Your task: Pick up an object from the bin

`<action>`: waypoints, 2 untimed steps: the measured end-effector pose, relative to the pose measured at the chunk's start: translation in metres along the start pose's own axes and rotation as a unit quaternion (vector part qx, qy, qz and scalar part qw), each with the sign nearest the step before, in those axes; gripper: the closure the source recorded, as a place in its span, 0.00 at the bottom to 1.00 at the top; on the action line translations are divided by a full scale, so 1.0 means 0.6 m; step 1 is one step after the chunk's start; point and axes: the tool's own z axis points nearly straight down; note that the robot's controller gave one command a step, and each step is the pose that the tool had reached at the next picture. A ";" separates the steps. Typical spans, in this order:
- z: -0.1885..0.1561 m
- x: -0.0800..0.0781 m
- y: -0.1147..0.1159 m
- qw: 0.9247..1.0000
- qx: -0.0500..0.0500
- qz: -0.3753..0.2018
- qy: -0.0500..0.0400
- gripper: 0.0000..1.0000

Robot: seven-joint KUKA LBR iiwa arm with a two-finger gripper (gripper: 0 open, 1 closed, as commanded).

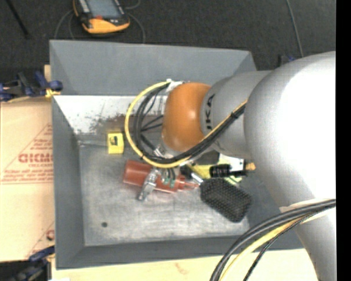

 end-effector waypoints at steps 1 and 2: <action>0.000 0.000 0.000 1.000 0.000 0.000 0.000 1.00; -0.001 0.000 0.000 1.000 0.000 0.000 0.001 1.00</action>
Offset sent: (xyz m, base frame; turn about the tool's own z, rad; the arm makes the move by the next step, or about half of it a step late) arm 0.0000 0.0002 0.0048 0.0000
